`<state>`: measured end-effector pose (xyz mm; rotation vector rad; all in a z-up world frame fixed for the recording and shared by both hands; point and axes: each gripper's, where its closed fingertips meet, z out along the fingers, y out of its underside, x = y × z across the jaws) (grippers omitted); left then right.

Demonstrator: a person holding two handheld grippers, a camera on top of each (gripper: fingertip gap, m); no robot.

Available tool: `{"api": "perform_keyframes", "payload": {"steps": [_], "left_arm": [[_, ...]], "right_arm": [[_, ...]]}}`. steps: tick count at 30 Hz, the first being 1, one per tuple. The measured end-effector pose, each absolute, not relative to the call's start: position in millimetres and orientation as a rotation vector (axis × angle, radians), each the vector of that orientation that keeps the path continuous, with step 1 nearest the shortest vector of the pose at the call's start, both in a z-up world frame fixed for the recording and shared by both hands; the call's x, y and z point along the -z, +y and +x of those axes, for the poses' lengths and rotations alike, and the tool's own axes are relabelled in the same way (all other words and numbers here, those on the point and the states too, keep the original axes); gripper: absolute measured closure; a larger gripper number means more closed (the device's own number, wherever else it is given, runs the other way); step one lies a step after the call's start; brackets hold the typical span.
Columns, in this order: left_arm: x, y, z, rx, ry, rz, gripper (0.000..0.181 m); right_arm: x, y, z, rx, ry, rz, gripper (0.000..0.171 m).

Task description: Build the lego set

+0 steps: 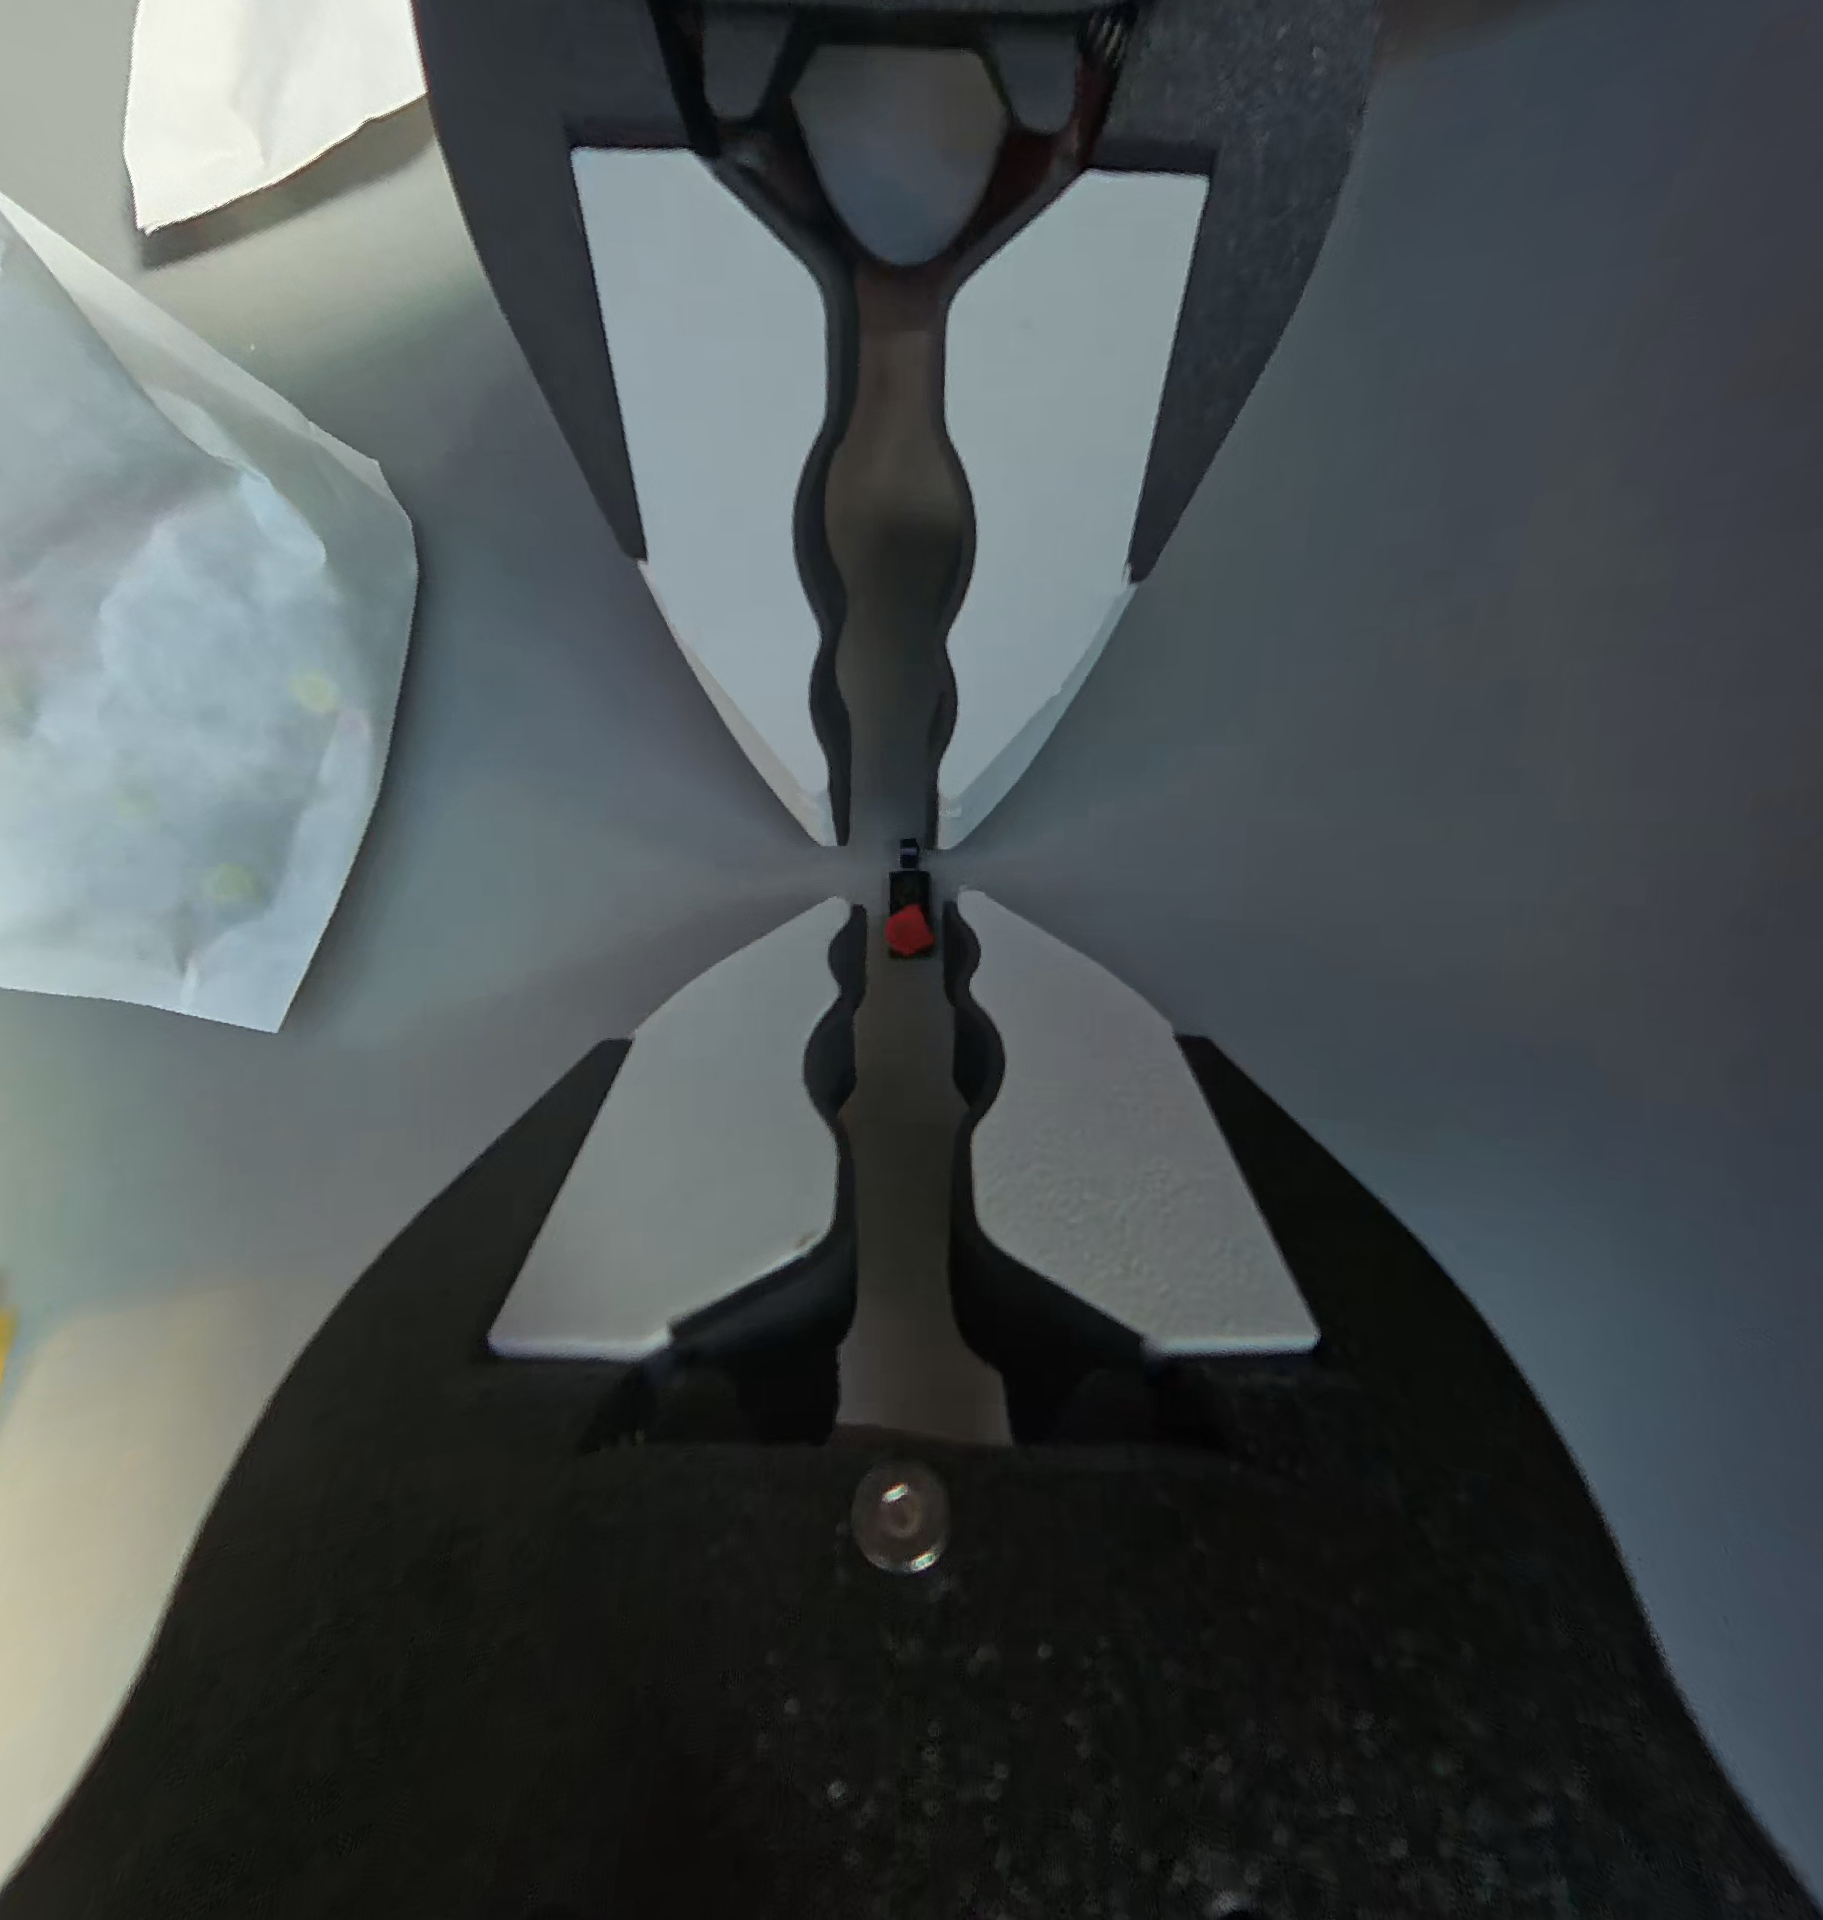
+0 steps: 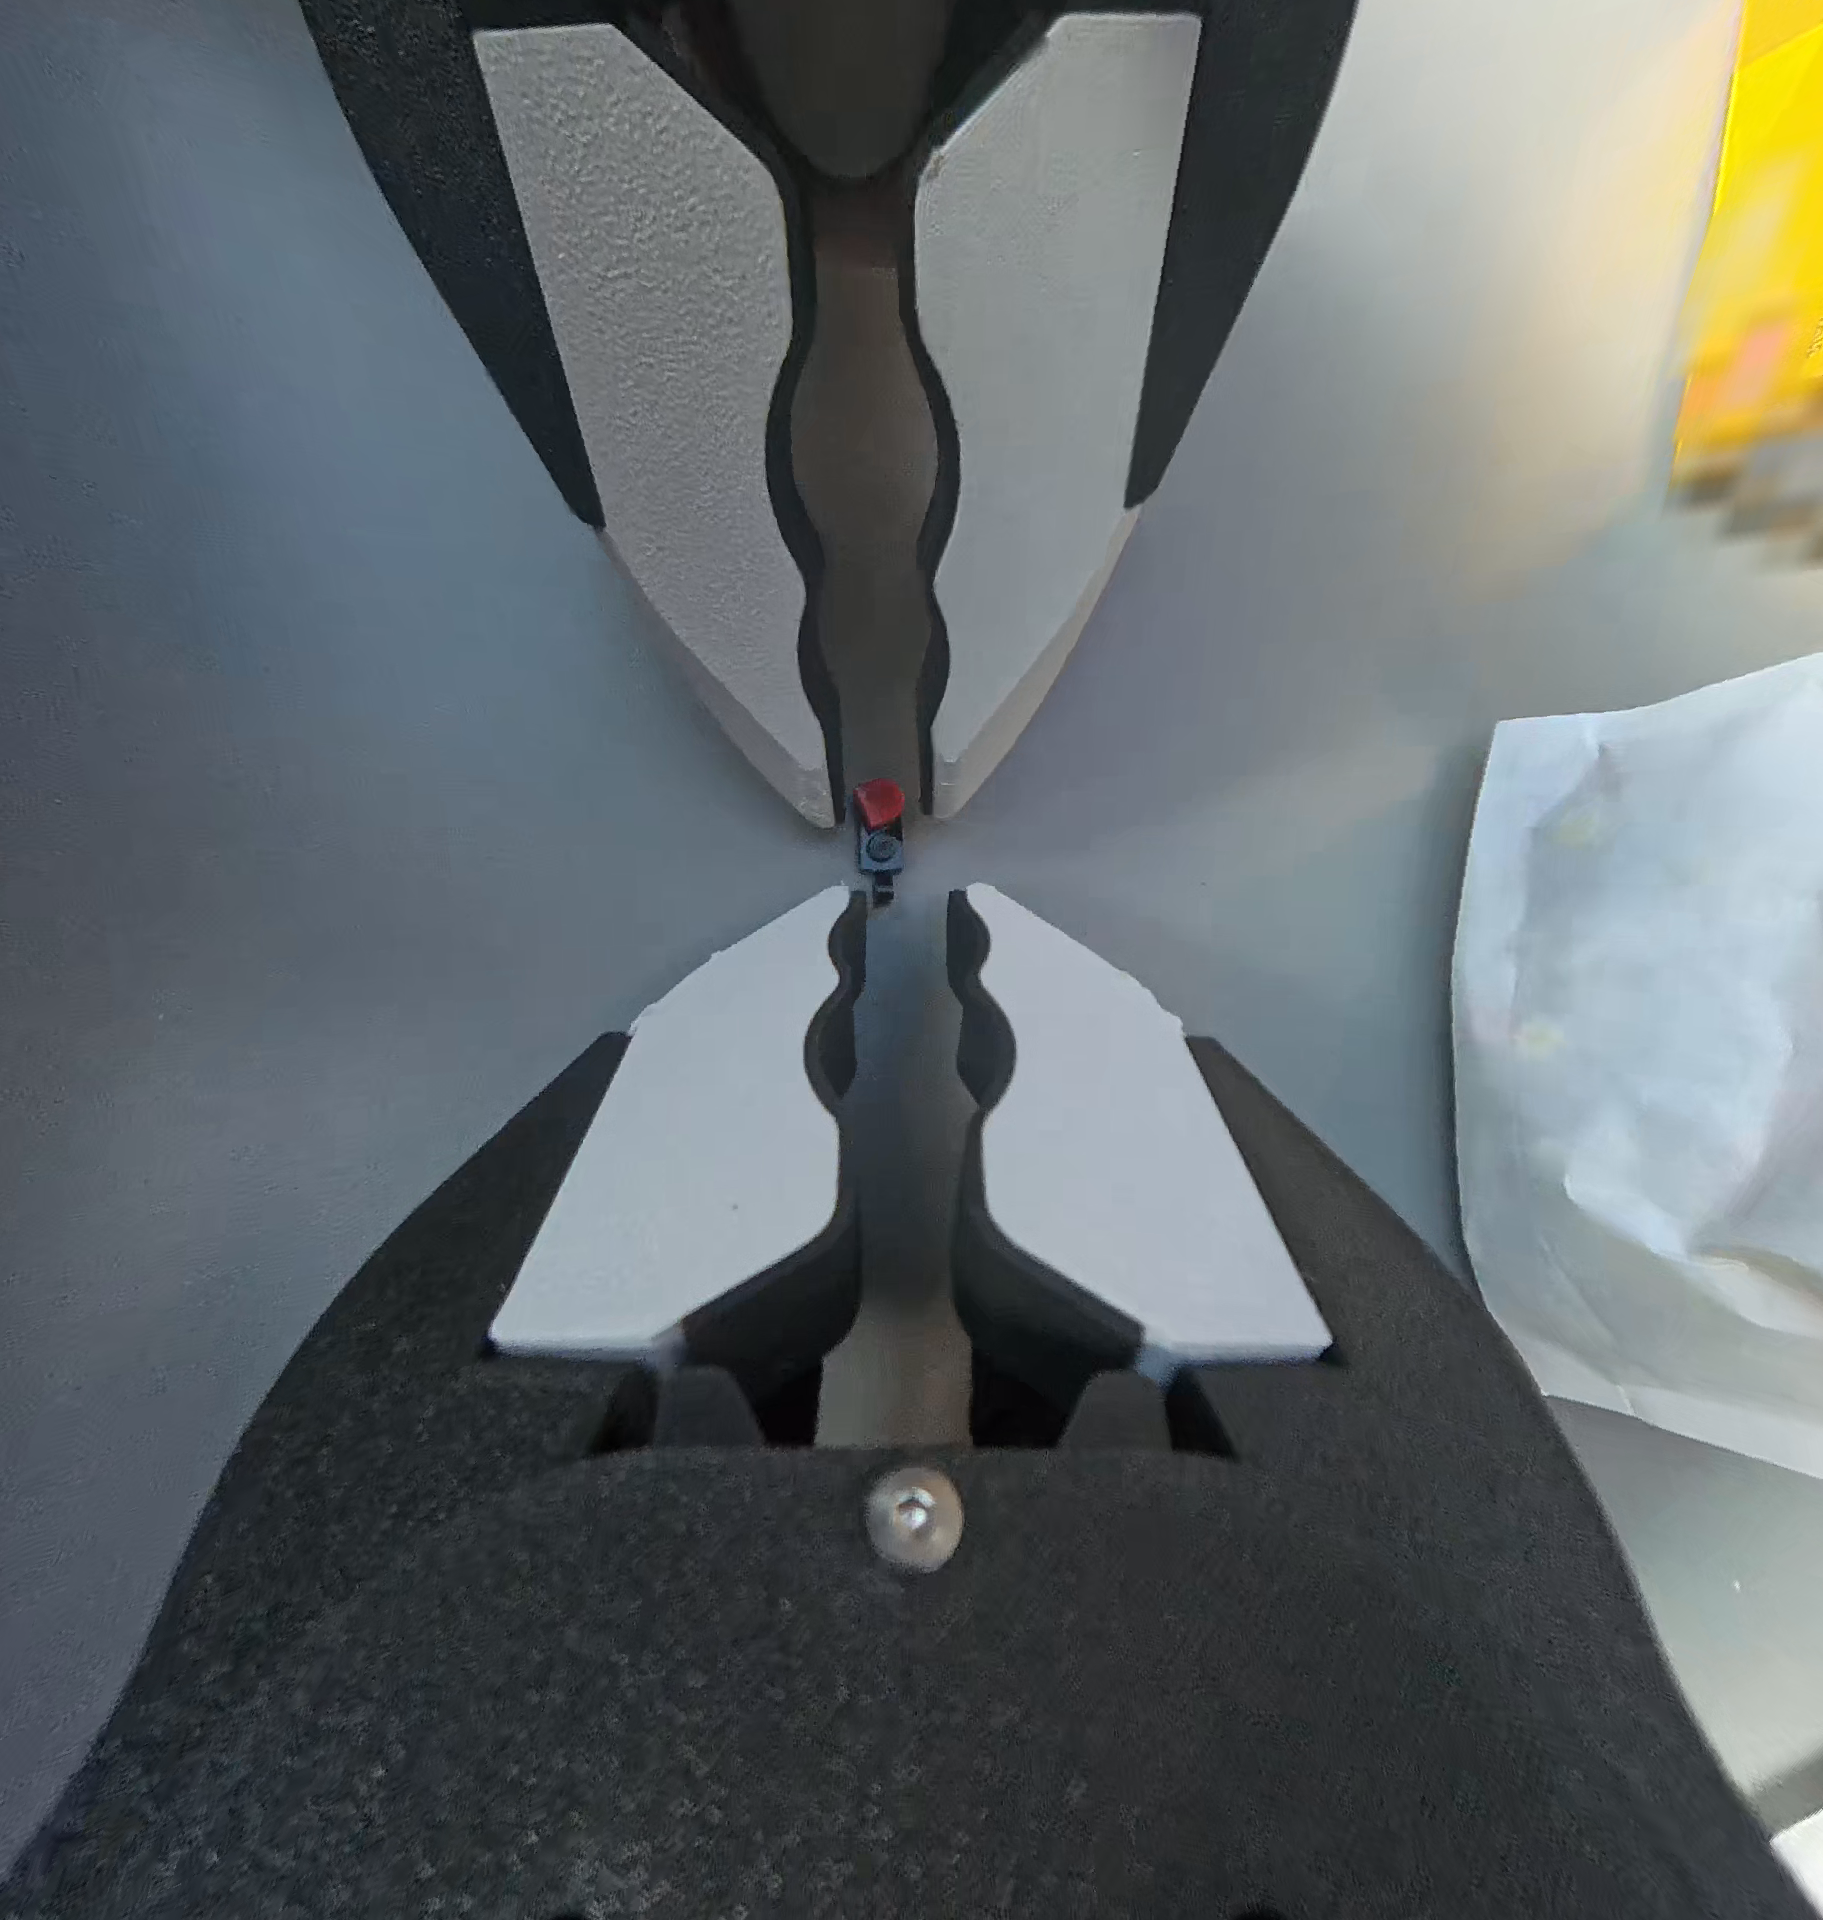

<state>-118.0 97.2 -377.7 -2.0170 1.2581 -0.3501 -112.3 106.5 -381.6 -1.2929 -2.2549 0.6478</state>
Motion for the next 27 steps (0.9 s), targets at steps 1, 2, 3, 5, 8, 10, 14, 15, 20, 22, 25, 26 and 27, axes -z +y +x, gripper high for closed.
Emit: {"api": "perform_keyframes", "payload": {"steps": [1, 2, 3, 5, 8, 10, 14, 15, 20, 22, 25, 26, 27], "left_arm": [[378, 96, -118, 0.362, 1.256, -2.016, 0.170], [379, 96, -118, 0.368, 1.253, -2.020, 0.172], [379, 95, -119, 0.368, 1.251, -2.021, 0.173], [379, 95, -119, 0.377, 1.242, -2.021, 0.173], [379, 95, -119, 0.385, 1.231, -2.021, 0.173], [379, 96, -121, 0.378, 1.227, -2.024, 0.174], [380, 95, -121, 0.400, 1.223, -2.033, 0.175], [379, 96, -121, 0.411, 1.214, -2.045, 0.175], [378, 98, -122, 0.531, 1.100, -2.079, 0.177], [374, 102, -123, 0.519, 1.053, -2.070, 0.177], [355, 118, -137, 0.477, 0.952, -2.023, 0.181], [359, 114, -138, 0.450, 1.014, -2.039, 0.181], [361, 109, -135, 0.419, 1.087, -2.019, 0.181]], "right_arm": [[381, 107, -112, -0.649, -2.252, -1.291, 0.156], [380, 107, -113, -0.657, -2.239, -1.290, 0.157], [378, 106, -114, -0.672, -2.235, -1.286, 0.157], [375, 103, -118, -0.691, -2.218, -1.268, 0.157], [380, 98, -122, -0.660, -2.244, -1.251, 0.158], [382, 96, -123, -0.655, -2.249, -1.239, 0.163], [383, 95, -123, -0.653, -2.265, -1.262, 0.165], [383, 95, -122, -0.651, -2.267, -1.269, 0.165], [383, 96, -123, -0.581, -2.271, -1.251, 0.164], [383, 96, -123, -0.585, -2.263, -1.259, 0.164], [384, 96, -123, -0.616, -2.241, -1.275, 0.165], [384, 96, -123, -0.618, -2.234, -1.285, 0.165], [384, 96, -123, -0.628, -2.230, -1.300, 0.165]]}}
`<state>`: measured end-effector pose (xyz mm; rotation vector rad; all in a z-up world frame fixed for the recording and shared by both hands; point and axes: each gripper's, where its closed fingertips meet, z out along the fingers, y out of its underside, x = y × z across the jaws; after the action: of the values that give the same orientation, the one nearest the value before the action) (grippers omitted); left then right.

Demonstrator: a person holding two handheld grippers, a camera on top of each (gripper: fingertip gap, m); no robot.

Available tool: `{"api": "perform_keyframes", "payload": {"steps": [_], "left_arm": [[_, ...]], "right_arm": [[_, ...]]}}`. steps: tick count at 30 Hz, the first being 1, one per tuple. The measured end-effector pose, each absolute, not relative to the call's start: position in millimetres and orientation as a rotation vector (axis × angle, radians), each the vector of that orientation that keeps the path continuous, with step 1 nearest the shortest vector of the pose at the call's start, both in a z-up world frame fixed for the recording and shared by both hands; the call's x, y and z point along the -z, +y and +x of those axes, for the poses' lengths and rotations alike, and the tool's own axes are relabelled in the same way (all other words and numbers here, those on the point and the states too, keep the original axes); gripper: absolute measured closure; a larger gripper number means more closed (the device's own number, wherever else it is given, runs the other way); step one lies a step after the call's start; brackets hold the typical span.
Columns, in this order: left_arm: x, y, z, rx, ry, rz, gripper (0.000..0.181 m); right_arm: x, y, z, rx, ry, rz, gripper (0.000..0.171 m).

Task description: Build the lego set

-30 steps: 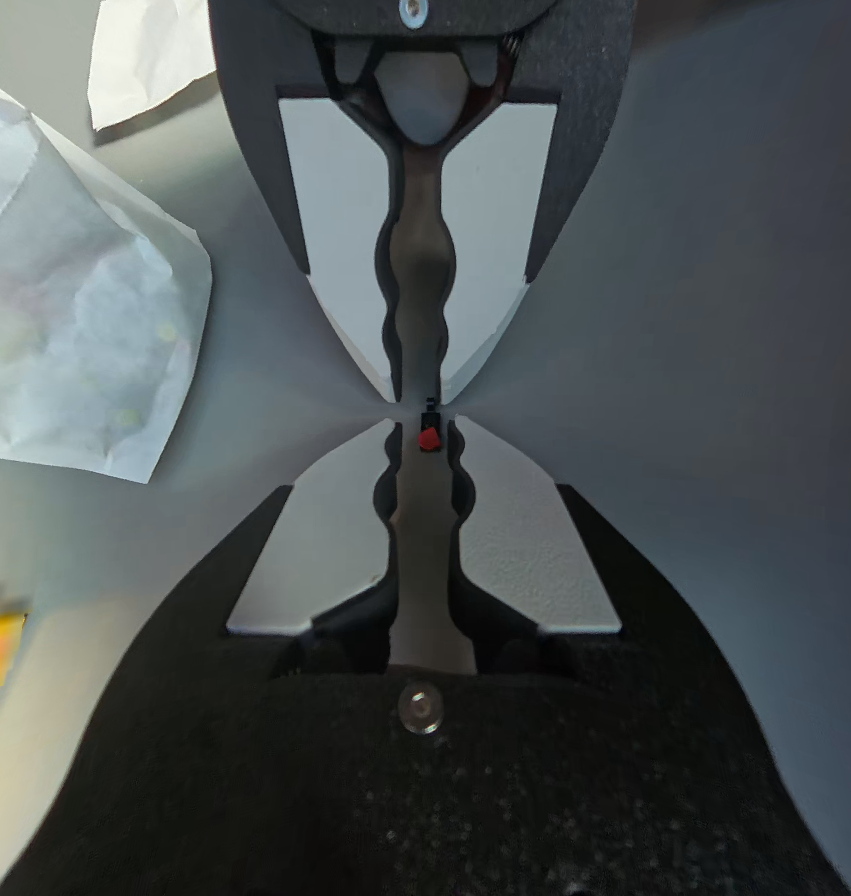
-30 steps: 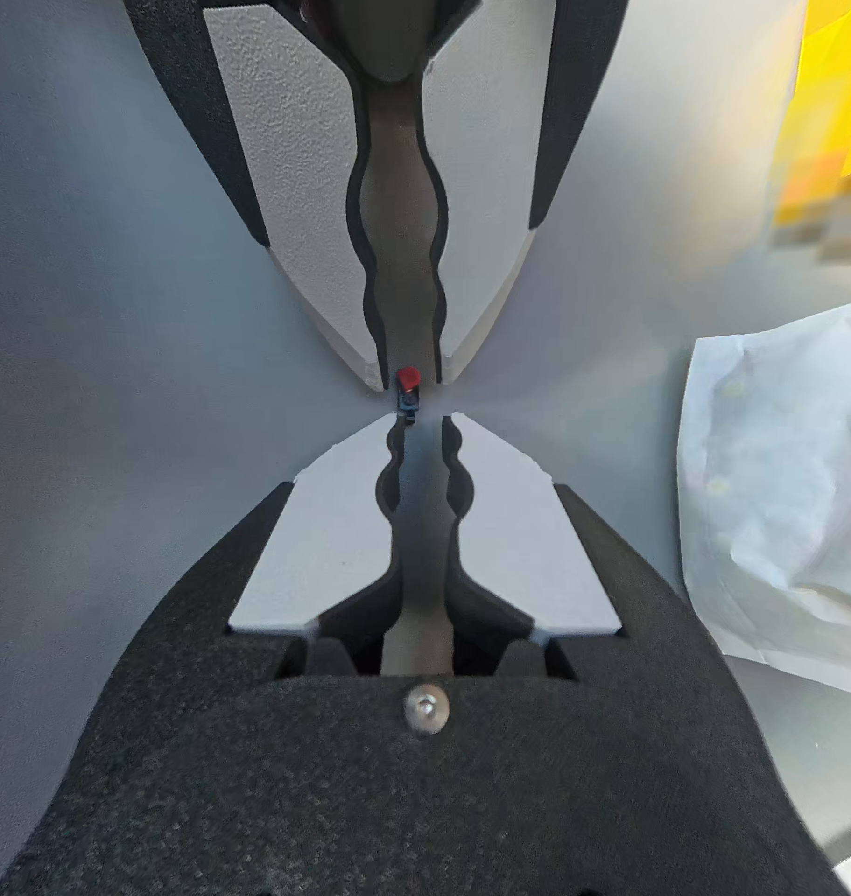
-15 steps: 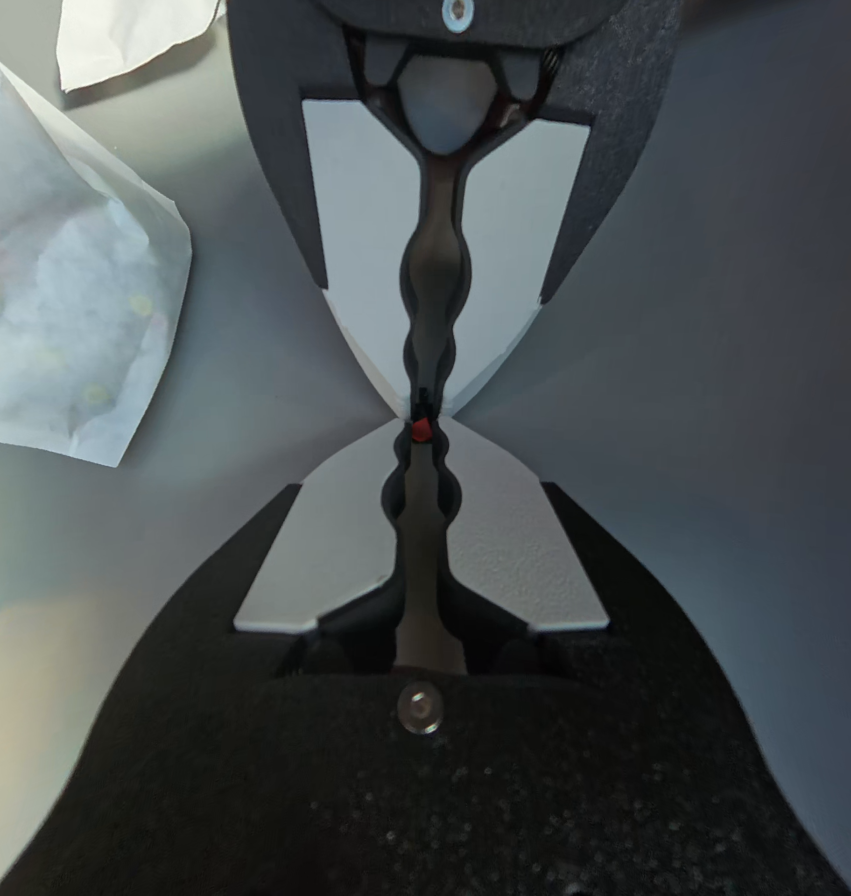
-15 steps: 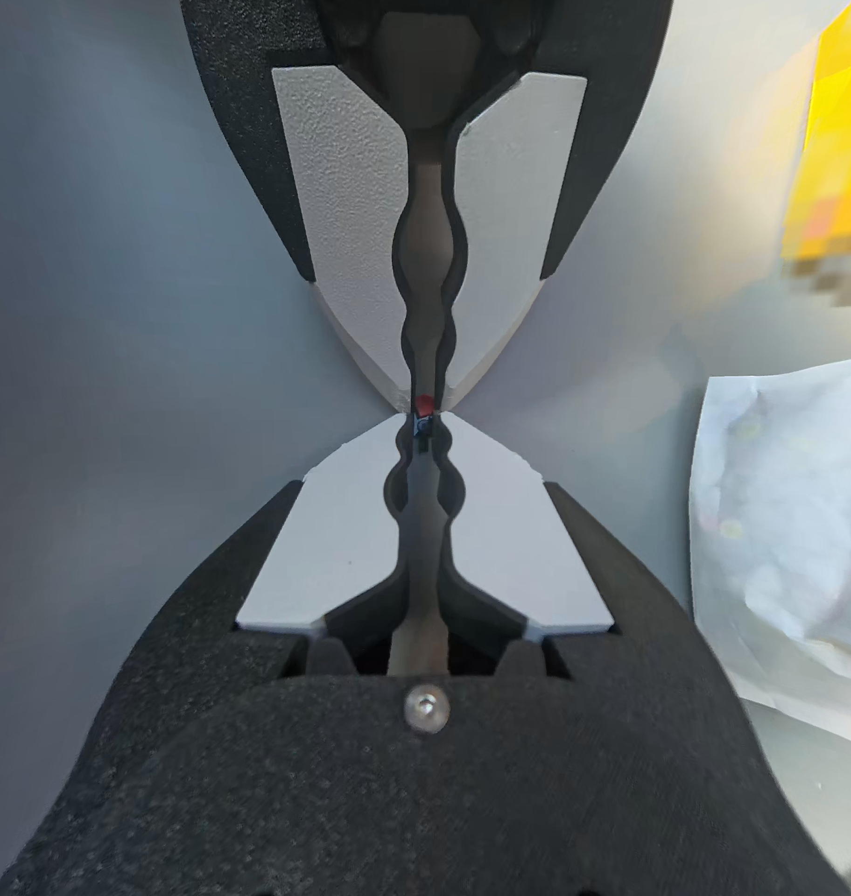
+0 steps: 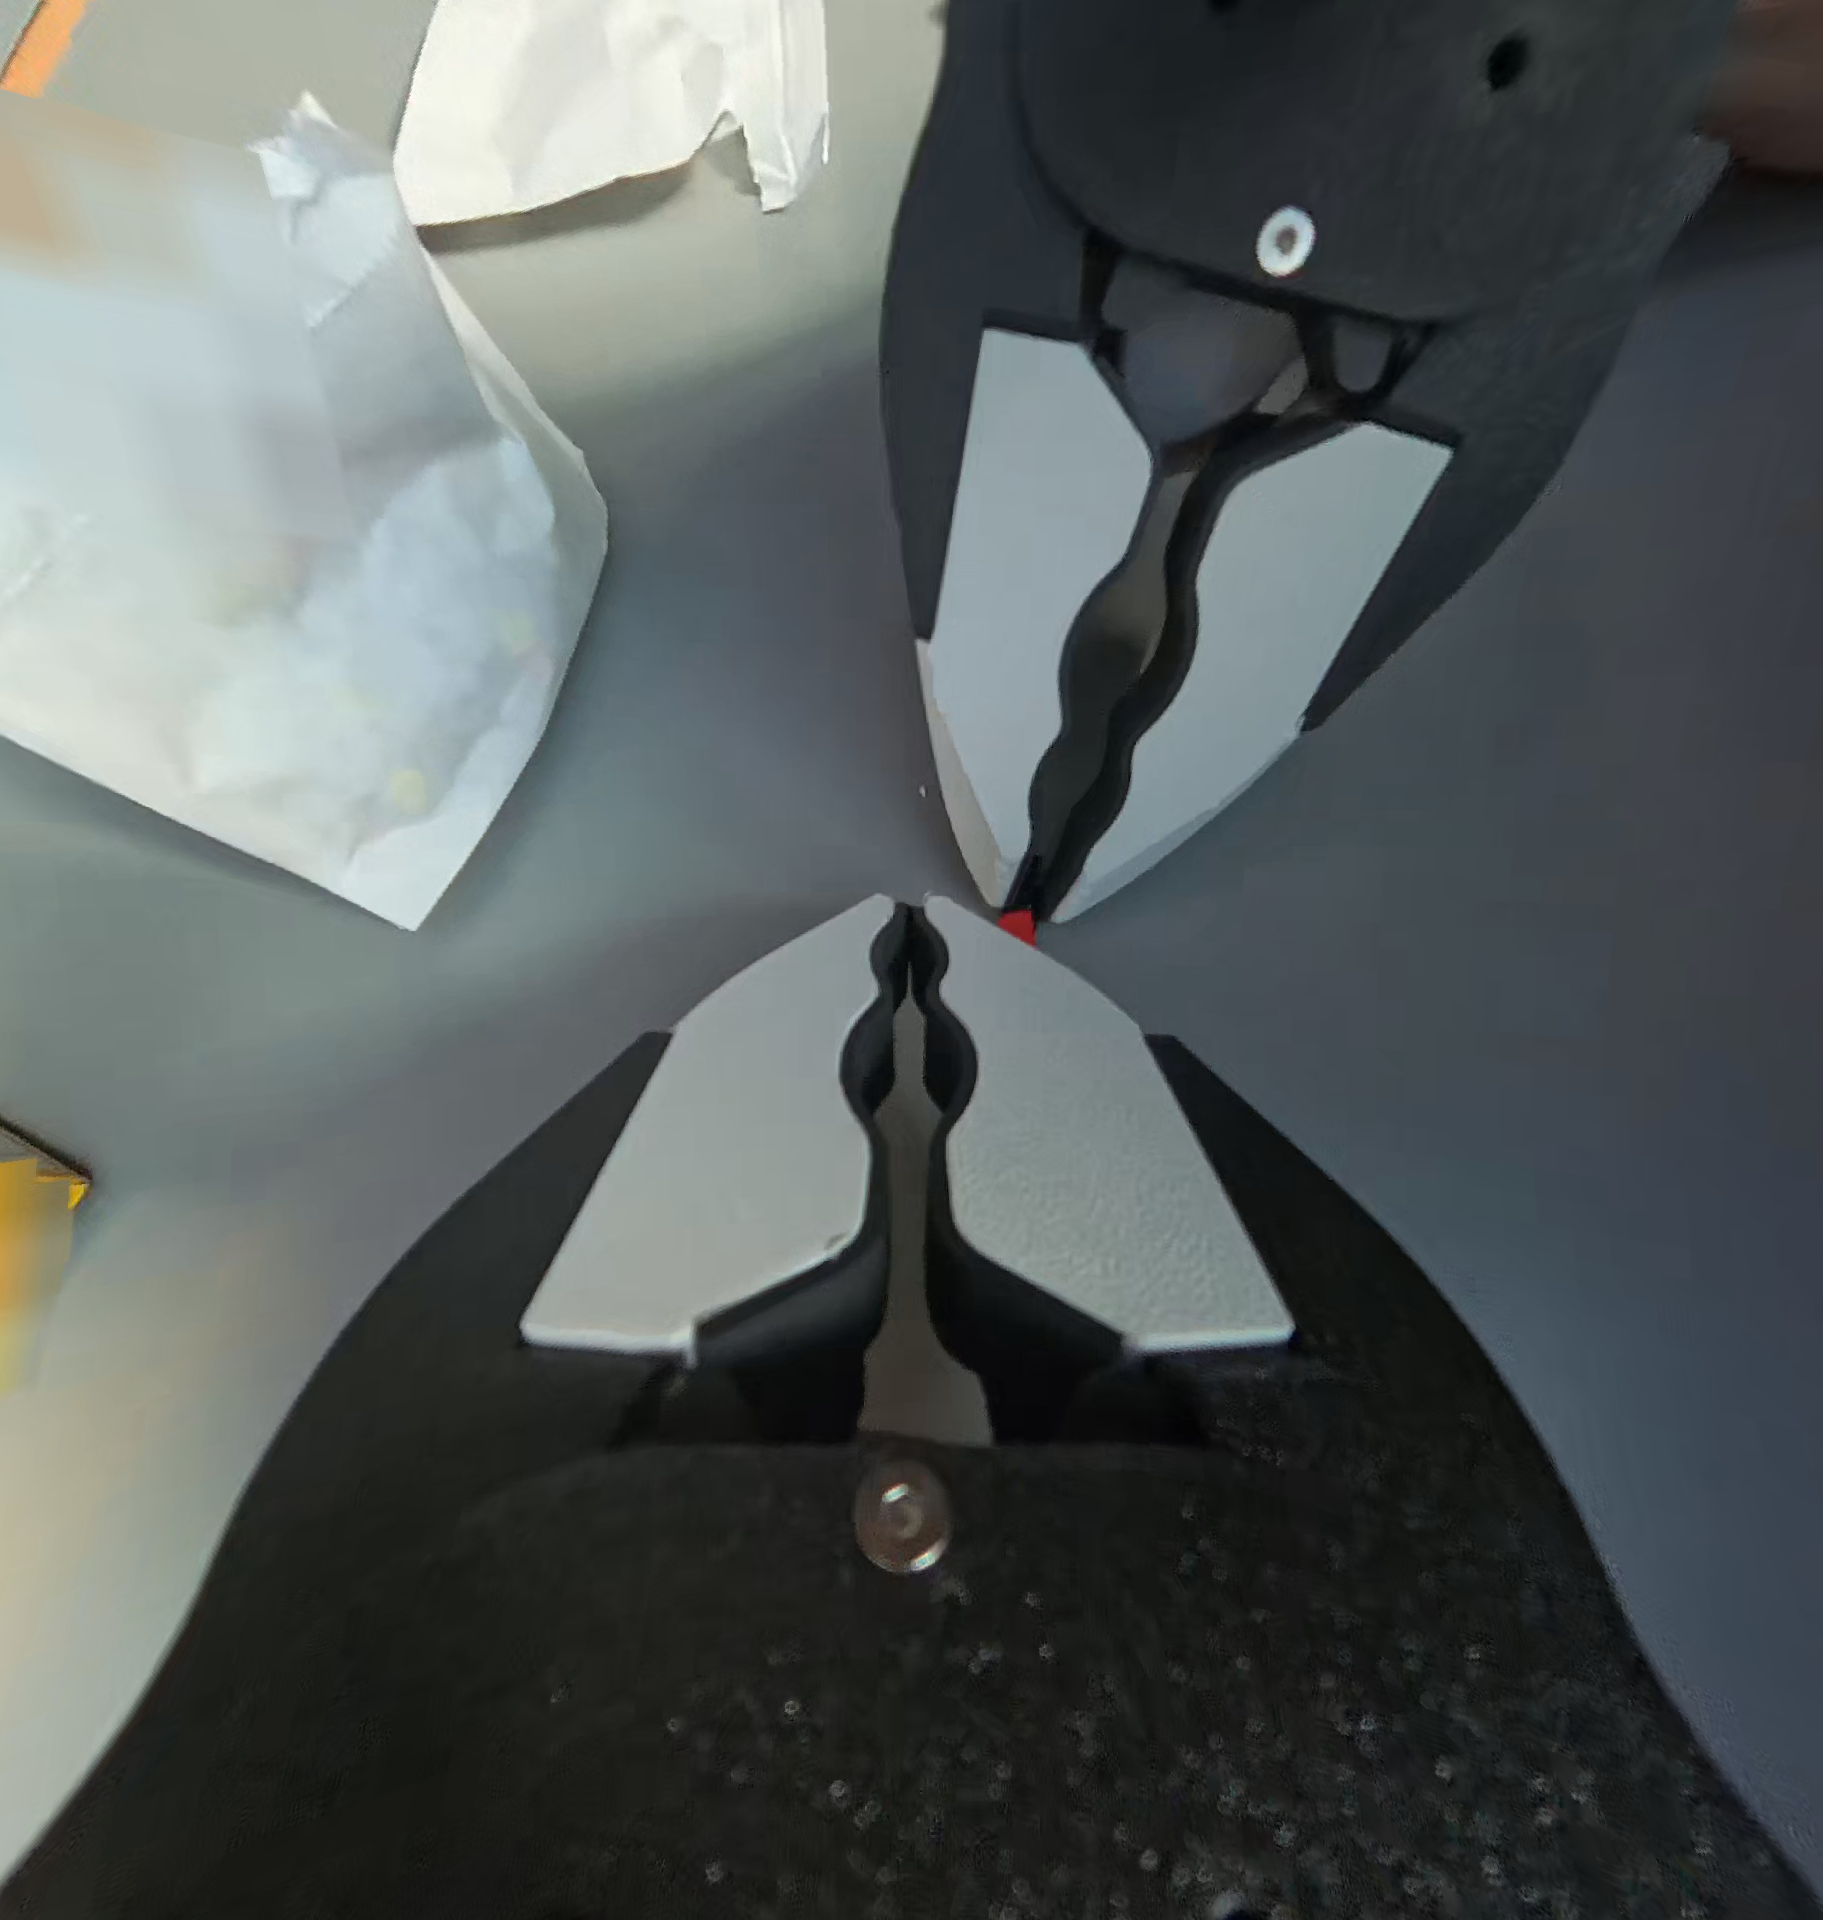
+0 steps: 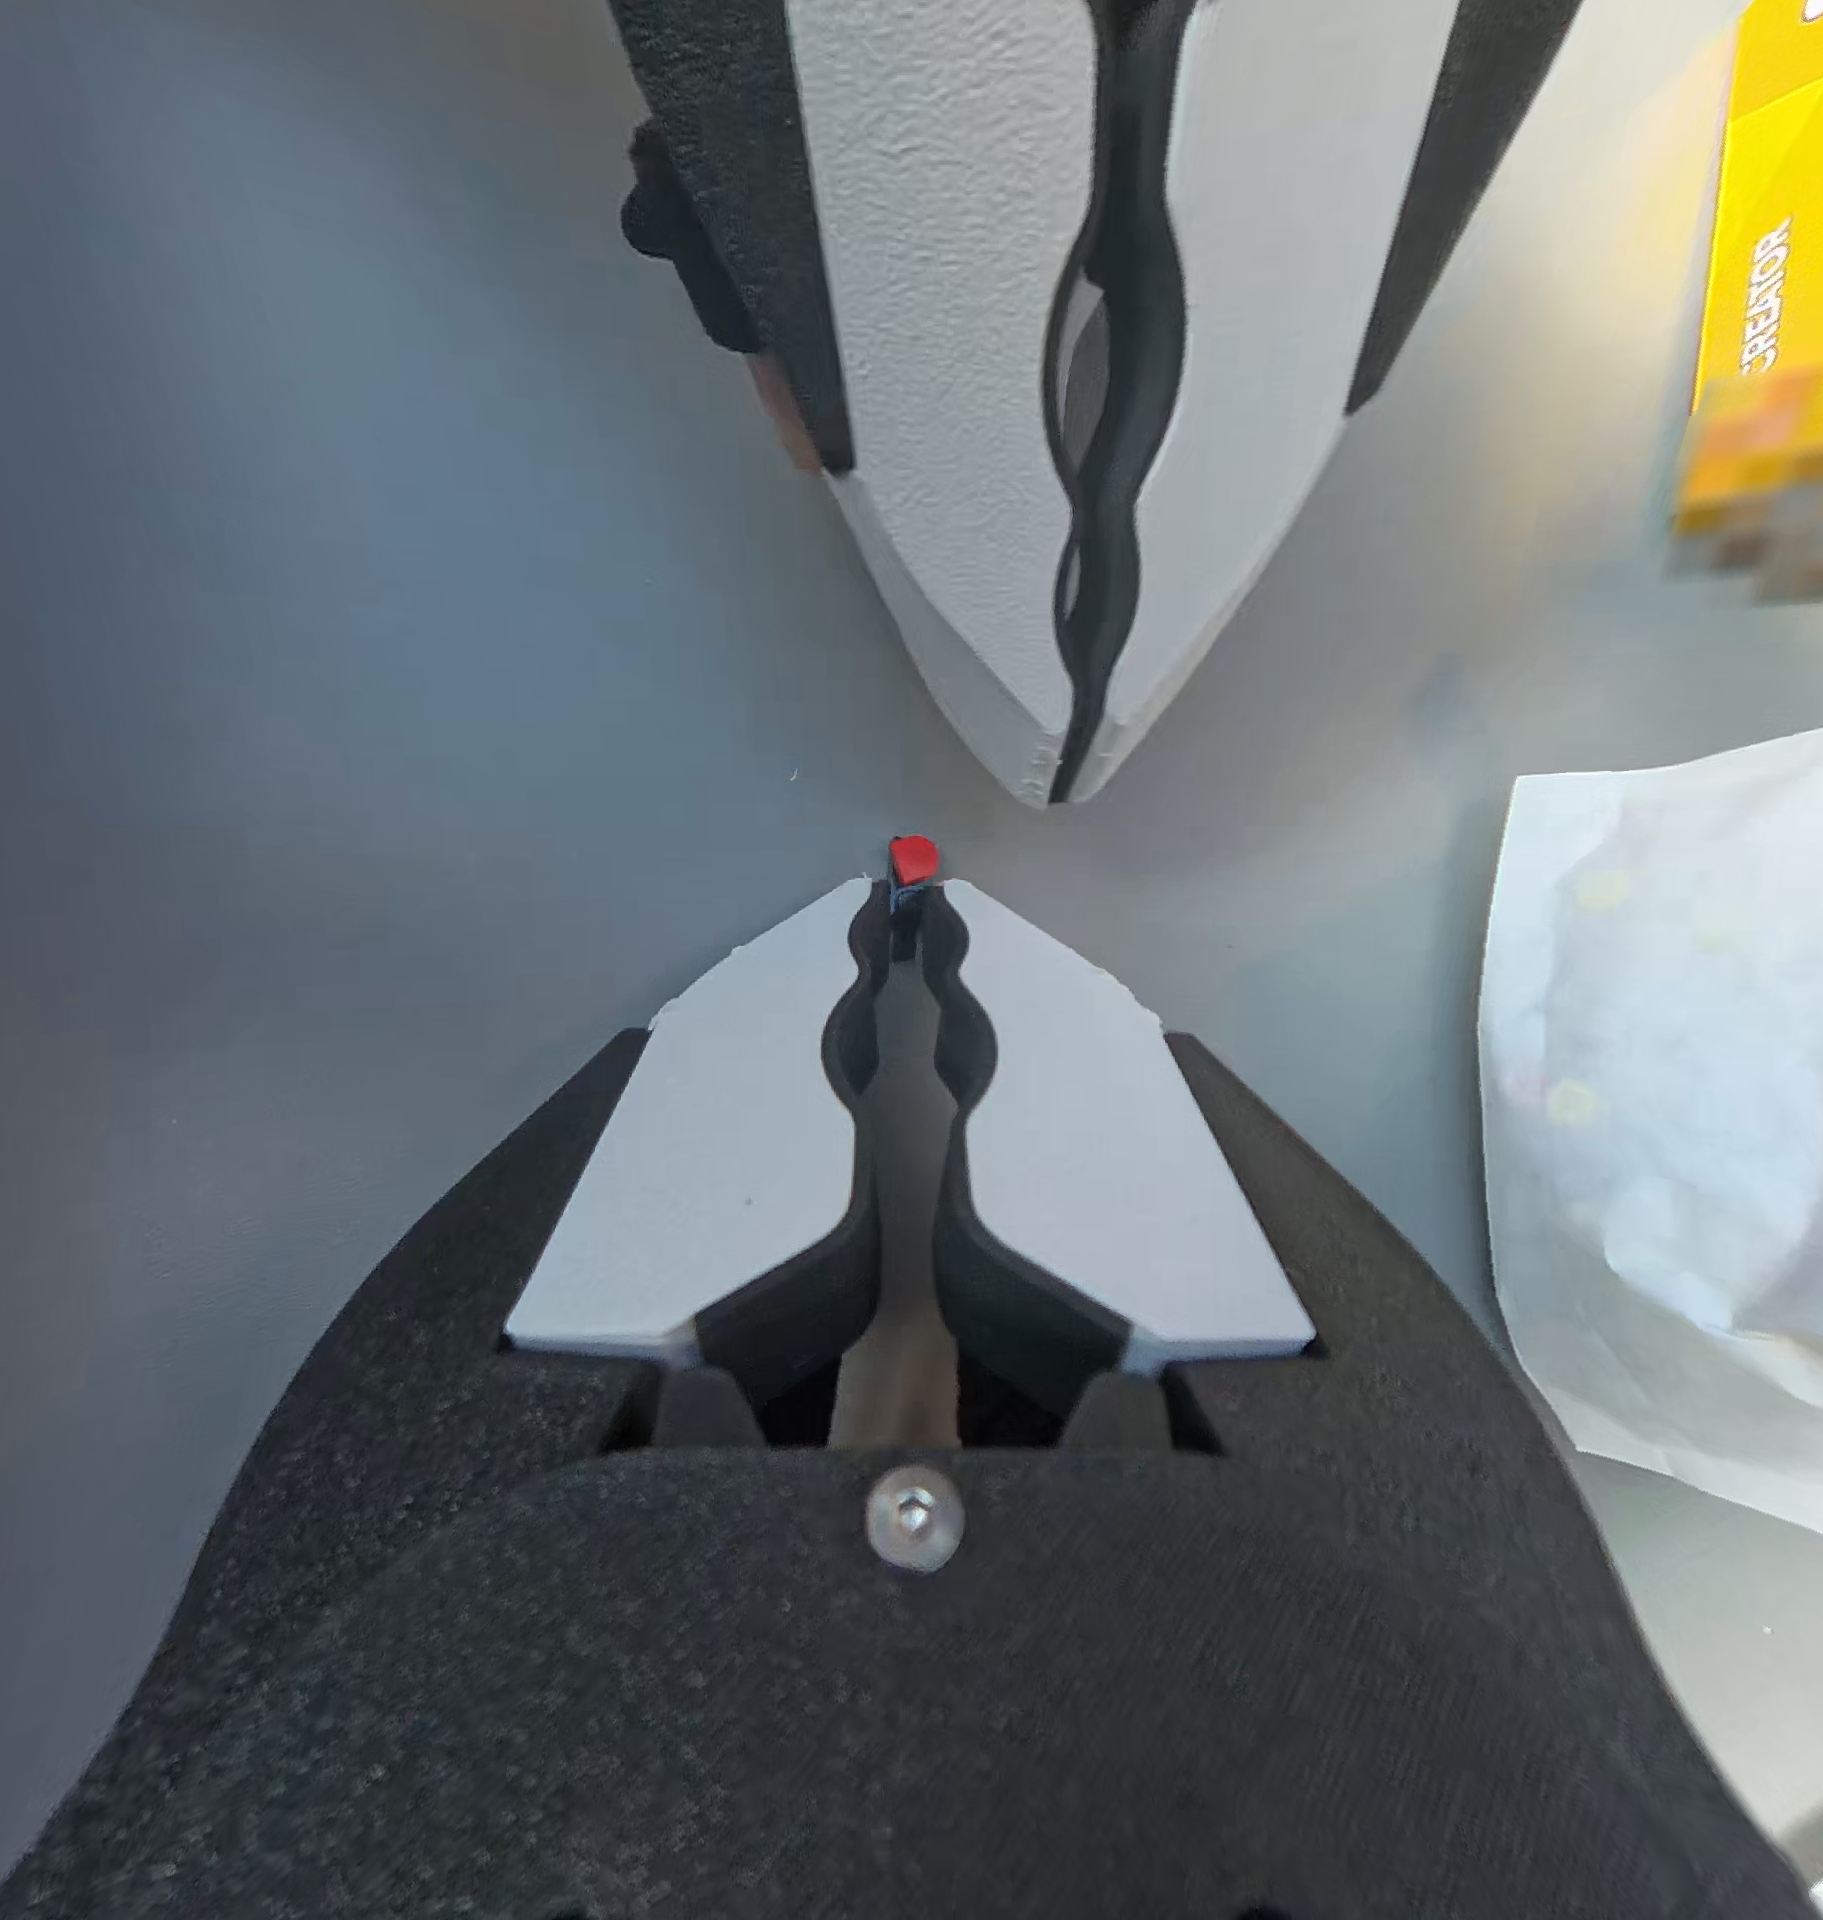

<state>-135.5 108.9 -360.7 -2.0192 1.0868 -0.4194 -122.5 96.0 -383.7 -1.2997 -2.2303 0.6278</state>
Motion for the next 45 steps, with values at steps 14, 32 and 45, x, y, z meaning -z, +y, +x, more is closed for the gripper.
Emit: {"api": "perform_keyframes", "payload": {"steps": [14, 32, 45], "left_arm": [[380, 98, -123, 0.164, 1.426, -1.938, 0.175], [376, 102, -126, 0.129, 1.287, -1.866, 0.181], [376, 121, -129, -0.114, 1.422, -1.763, 0.181]], "right_arm": [[384, 95, -122, -0.665, -2.226, -1.308, 0.164], [385, 98, -122, -0.672, -2.225, -1.312, 0.163], [384, 89, -124, -0.681, -2.256, -1.295, 0.163]]}}
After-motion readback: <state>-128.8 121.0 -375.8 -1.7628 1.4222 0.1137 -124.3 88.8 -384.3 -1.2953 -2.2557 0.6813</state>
